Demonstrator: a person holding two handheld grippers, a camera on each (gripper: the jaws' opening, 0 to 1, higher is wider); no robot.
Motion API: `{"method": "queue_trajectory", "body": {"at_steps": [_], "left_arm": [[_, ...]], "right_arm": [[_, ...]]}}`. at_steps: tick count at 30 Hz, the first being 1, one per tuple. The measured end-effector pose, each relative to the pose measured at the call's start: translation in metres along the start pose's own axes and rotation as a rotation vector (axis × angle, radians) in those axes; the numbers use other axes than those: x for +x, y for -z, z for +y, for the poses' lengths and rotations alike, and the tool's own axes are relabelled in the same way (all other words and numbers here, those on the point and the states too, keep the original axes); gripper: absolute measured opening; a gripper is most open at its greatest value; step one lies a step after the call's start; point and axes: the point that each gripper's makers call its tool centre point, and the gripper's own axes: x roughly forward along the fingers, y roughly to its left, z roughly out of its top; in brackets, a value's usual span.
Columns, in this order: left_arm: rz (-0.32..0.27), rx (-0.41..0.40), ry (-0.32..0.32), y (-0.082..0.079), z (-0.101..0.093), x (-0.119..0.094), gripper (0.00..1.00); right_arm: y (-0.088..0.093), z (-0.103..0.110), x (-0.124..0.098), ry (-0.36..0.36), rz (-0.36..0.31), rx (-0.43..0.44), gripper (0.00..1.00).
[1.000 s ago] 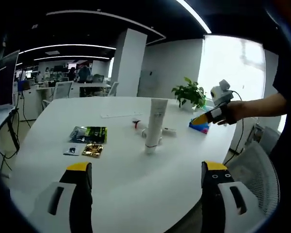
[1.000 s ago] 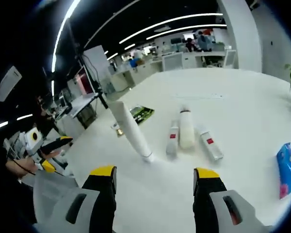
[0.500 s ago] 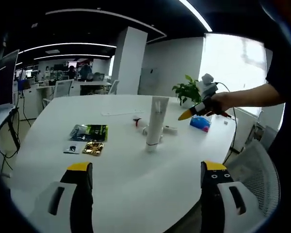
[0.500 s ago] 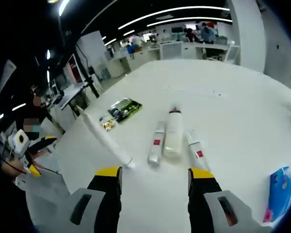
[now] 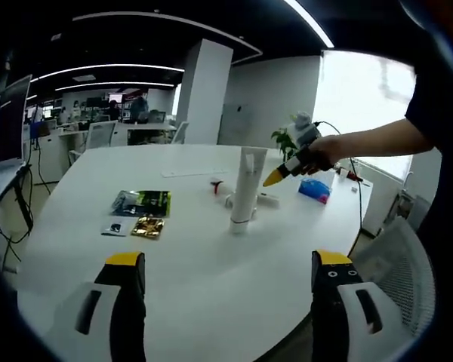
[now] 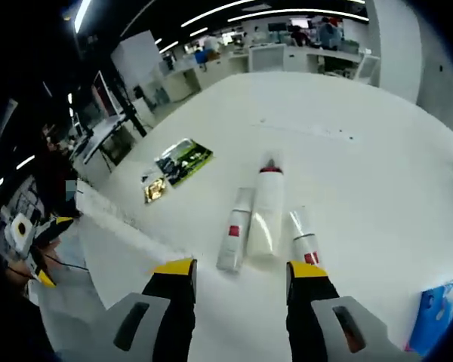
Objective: Arrange the skincare products in the storage area until every visible bottle or jar stands upright without overlapping.
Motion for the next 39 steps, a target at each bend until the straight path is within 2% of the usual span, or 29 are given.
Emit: {"method": "queue_trajectory", "body": {"at_steps": [3, 10, 17, 21, 30, 39], "left_arm": [[0.001, 0.002, -0.003, 0.0, 0.0, 0.0, 0.83], [-0.004, 0.013, -0.019, -0.001, 0.003, -0.001, 0.82], [-0.002, 0.007, -0.025, -0.005, -0.002, -0.001, 0.82], [-0.003, 0.002, -0.031, -0.007, -0.002, -0.001, 0.81], [-0.004, -0.002, -0.041, -0.007, 0.0, -0.002, 0.81], [-0.009, -0.01, -0.048, -0.008, 0.002, -0.003, 0.8]], "right_arm": [[-0.008, -0.007, 0.01, 0.0, 0.018, 0.005, 0.48], [-0.013, -0.005, 0.021, 0.013, 0.059, 0.002, 0.48], [-0.017, -0.013, 0.038, 0.029, 0.086, 0.011, 0.46], [-0.027, -0.026, 0.047, 0.04, 0.094, 0.014, 0.44], [-0.039, -0.02, 0.057, 0.053, 0.114, 0.001, 0.43], [-0.053, -0.025, 0.078, 0.063, 0.131, 0.007, 0.43]]}}
